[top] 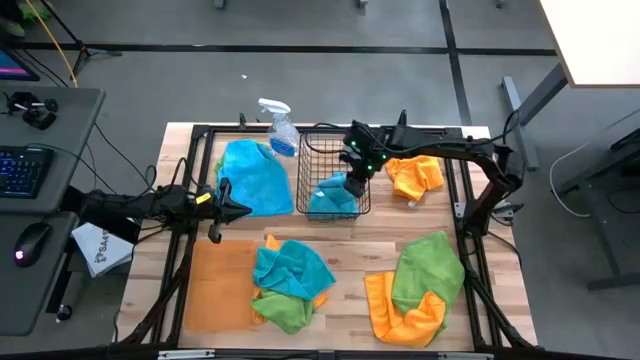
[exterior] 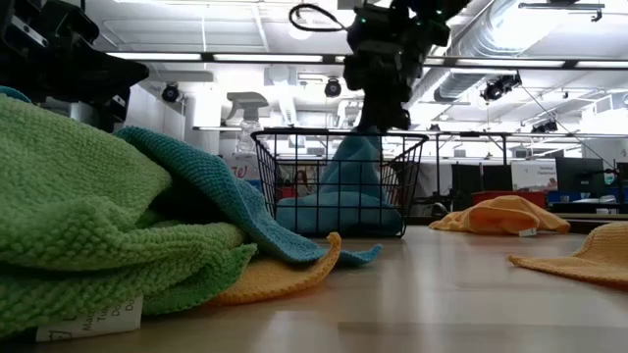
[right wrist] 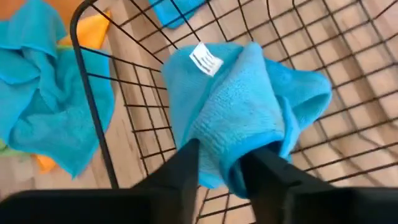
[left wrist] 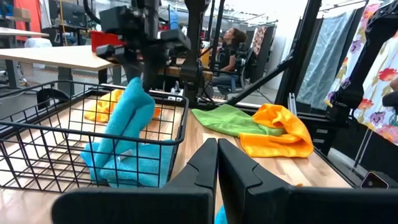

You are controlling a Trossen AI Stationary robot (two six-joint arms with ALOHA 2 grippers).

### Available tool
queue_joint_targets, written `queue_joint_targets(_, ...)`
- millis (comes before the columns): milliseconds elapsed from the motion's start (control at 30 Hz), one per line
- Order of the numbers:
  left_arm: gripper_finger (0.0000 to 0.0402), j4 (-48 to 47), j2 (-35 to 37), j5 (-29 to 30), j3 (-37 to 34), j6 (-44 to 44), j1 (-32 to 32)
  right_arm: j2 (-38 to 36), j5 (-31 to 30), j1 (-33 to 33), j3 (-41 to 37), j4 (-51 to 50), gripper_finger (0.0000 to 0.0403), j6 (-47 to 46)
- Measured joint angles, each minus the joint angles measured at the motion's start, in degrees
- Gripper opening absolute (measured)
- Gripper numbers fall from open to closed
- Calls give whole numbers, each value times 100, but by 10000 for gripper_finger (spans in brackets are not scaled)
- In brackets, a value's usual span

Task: Sort microfiber towel by color & place in baskets
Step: Put the top right blue towel into the black basket

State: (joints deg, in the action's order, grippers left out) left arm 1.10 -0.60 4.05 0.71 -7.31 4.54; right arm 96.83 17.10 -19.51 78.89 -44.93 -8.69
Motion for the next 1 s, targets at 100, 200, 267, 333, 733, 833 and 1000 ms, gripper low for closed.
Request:
queue_joint_targets(100,0,0,0,0,0,0,0,-223,11,92,-187,351,180,-164)
queue_joint_targets(200,0,0,1,0,0,1,1,-420,-6,135,-33,390,223,-157)
queue_joint_targets(267,0,0,0,0,0,0,0,-561,-46,130,137,394,244,-154)
queue_joint_targets(333,0,0,1,0,0,0,1,-709,-92,107,319,384,259,-158)
queue_joint_targets(733,0,0,2,0,0,0,0,-1489,-301,129,567,-1030,271,22)
queue_joint_targets(833,0,0,1,0,0,0,2,-1526,-320,255,564,-1737,271,164)
queue_joint_targets(1000,0,1,2,0,0,0,0,-1620,-407,572,558,-2470,271,264)
